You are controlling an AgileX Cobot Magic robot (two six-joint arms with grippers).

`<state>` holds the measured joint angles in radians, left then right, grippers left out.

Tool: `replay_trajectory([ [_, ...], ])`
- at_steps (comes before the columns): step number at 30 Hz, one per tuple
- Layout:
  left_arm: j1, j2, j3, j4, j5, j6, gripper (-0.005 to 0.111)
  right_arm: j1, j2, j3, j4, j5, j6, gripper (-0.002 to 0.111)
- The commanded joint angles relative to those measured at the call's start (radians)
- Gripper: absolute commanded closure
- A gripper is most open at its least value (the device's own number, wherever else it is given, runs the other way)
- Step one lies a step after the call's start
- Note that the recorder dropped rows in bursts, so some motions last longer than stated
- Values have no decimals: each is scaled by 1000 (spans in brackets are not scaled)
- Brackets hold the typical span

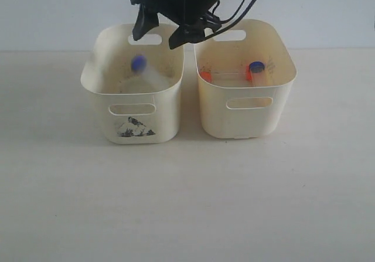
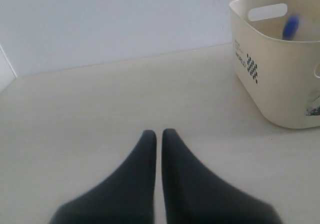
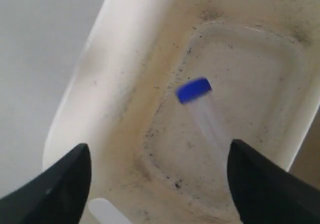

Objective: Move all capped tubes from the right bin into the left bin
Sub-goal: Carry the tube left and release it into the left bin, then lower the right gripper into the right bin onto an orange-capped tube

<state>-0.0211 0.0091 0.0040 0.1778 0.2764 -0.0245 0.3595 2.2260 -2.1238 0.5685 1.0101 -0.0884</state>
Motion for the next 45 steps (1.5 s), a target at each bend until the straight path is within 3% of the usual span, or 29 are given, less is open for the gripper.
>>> replay_trajectory([
  [1, 1, -2, -4, -1, -15, -12, 102, -10, -17, -12, -123, 7, -7, 55],
  [4, 1, -2, -4, -1, -15, -12, 102, -18, -30, -29, -357, 9, 106, 69],
  [7, 1, -2, -4, -1, -15, -12, 102, -18, -28, -32, -569, 58, 239, 70],
  [18, 1, -2, -4, -1, -15, -12, 102, -7, -6, -32, -791, 135, 276, 70],
  [24, 1, -2, -4, -1, -15, -12, 102, -14, 42, -32, -791, 123, -1, 67],
  [29, 1, -2, -4, -1, -15, -12, 102, -43, 44, 24, -685, 80, -219, 60],
  [37, 1, -2, -4, -1, -15, -12, 102, -136, 51, 92, -669, 16, -430, 60],
  [45, 1, -2, -4, -1, -15, -12, 102, -163, 78, 92, -471, -3, -831, 60],
])
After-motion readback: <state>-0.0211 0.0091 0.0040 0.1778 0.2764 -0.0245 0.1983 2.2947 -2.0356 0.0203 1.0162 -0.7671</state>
